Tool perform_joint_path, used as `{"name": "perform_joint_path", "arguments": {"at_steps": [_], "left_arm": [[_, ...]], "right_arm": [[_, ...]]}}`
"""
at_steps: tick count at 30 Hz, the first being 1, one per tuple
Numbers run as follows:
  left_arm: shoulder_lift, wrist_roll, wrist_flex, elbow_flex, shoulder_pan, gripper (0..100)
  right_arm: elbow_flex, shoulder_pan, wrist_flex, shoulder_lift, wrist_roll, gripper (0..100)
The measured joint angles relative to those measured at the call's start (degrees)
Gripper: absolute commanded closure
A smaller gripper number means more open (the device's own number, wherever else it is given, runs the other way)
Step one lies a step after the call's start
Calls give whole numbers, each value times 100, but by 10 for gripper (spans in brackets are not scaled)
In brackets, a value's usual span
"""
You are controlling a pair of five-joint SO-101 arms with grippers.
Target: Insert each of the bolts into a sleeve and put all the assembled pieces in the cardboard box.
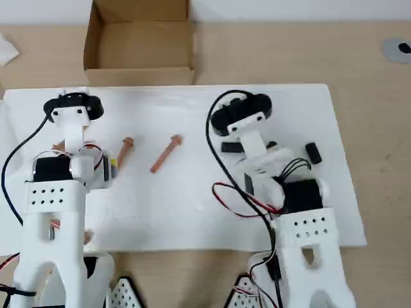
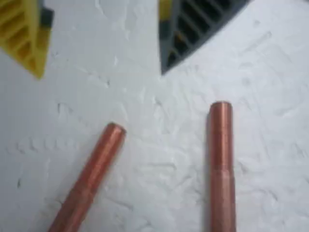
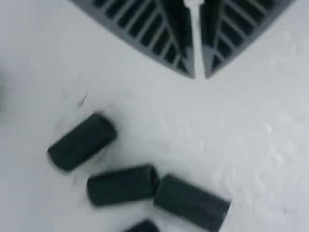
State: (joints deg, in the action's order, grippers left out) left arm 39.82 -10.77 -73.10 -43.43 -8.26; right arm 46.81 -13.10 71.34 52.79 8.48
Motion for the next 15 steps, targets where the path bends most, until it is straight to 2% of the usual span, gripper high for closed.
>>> {"name": "perform_joint_path", "arguments": {"at_steps": [5,11,15], "left_arm": [[-9,9,-396,299,0,825],[-79,185,-563,624,0,825],[-747,211,-712,1125,-97,825]], "right_arm": [[-26,0,-70,-79,923,966],[-440,0,-79,-1099,1046,966],[-1196,44,149,-2171,1064,966]]}}
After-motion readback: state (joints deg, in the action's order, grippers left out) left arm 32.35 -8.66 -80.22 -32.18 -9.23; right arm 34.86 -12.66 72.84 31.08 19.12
